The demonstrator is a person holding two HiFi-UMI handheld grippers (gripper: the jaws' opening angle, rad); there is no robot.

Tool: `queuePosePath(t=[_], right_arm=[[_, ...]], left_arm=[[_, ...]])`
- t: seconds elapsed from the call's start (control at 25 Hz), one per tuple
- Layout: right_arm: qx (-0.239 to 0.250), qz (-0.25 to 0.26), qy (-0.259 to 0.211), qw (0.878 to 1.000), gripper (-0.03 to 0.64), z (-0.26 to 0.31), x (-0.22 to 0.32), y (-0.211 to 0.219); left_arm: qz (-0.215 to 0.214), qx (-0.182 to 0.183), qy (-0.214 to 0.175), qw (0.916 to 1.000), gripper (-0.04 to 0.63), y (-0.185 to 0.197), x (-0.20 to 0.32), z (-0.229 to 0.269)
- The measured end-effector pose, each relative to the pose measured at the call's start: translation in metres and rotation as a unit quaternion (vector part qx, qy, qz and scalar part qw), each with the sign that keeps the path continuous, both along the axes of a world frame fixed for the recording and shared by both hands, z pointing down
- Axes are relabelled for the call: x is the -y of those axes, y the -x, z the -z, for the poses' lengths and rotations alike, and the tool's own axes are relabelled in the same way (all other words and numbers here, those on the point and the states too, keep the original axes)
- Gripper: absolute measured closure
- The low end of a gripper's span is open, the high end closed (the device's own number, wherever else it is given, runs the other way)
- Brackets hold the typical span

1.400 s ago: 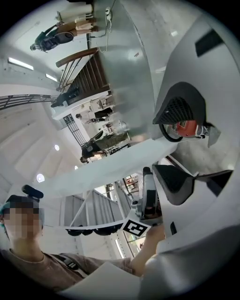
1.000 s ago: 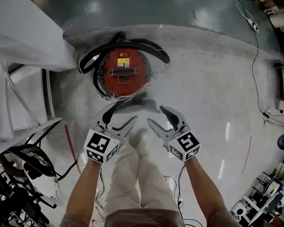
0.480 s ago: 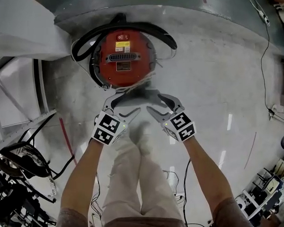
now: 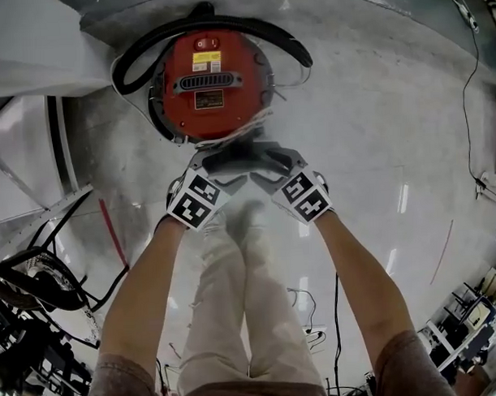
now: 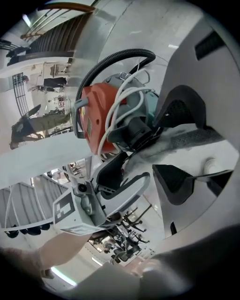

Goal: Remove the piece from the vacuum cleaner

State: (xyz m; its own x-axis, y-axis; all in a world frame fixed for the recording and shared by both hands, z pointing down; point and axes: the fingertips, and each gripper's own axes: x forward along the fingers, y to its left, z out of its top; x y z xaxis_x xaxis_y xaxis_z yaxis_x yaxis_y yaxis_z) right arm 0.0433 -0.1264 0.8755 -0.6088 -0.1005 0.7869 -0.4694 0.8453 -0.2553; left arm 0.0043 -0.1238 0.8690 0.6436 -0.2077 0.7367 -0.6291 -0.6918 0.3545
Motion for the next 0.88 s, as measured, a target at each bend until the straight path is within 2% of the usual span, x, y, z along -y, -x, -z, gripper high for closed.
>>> queuePosePath(t=[0.12, 0.36, 0.44, 0.88], right_arm=[[-0.008, 0.018, 0.009, 1.0, 0.377, -0.01, -0.004, 0.002], [-0.015, 0.051, 0.019, 0.998, 0.396, -0.019, -0.009, 0.008], [-0.014, 0.061, 0.028, 0.998, 0.422, -0.02, -0.011, 0.009], [-0.012, 0.055, 0.051, 0.997, 0.442, -0.023, -0.013, 0.006]], left_arm=[[-0.013, 0.013, 0.013, 0.9998, 0.298, 0.0, -0.003, -0.007], [-0.029, 0.032, 0.011, 0.999, 0.361, 0.003, -0.005, -0.016], [-0.028, 0.031, 0.015, 0.999, 0.374, 0.003, -0.004, -0.018], [-0.027, 0.015, 0.052, 0.9982, 0.424, 0.003, -0.011, -0.018]])
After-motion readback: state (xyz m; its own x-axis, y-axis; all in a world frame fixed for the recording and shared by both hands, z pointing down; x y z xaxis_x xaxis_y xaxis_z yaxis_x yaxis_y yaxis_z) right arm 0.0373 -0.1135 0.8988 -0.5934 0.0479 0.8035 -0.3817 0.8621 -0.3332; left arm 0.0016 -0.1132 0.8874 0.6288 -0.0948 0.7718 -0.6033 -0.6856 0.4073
